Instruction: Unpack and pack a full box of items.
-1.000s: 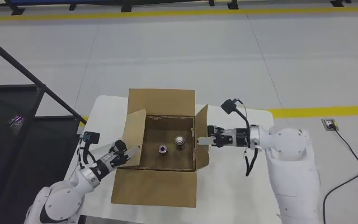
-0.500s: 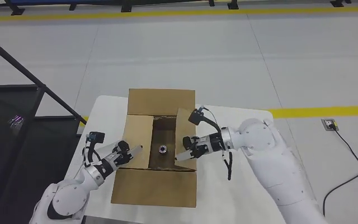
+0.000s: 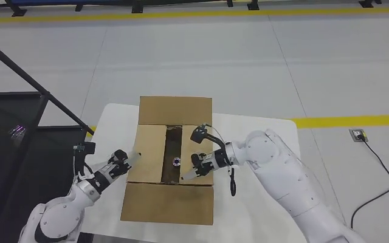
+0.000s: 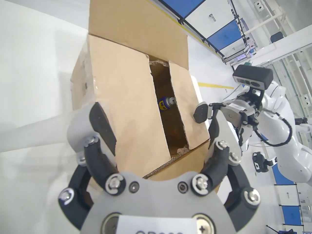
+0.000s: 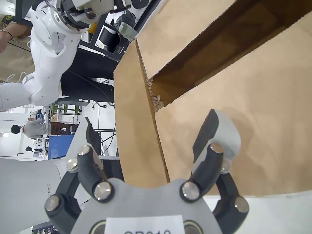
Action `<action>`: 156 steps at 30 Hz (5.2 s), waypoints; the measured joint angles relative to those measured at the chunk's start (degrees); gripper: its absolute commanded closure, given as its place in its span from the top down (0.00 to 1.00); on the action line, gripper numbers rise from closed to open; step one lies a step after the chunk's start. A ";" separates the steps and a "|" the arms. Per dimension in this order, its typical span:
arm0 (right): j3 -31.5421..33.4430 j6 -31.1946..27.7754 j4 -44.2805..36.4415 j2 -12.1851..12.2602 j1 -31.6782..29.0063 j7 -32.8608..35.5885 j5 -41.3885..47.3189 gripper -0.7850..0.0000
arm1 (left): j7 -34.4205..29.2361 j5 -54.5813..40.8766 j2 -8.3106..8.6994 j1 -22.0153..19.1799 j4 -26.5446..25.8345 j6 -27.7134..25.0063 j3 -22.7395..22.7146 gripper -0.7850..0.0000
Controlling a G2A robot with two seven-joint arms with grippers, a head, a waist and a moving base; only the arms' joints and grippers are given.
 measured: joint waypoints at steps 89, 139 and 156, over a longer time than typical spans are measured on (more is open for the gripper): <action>2.71 -19.13 43.28 -7.18 14.87 -37.31 5.86 1.00 | -28.33 -49.94 16.53 3.11 11.76 -16.10 4.25 1.00; -3.08 -1.53 28.13 -4.44 8.33 -0.21 33.11 1.00 | 0.14 -20.22 12.90 -6.27 7.94 -5.87 13.70 1.00; -3.18 -2.25 30.05 -4.81 7.34 -0.92 34.54 1.00 | 9.50 -26.50 13.03 4.01 7.77 -2.92 1.89 1.00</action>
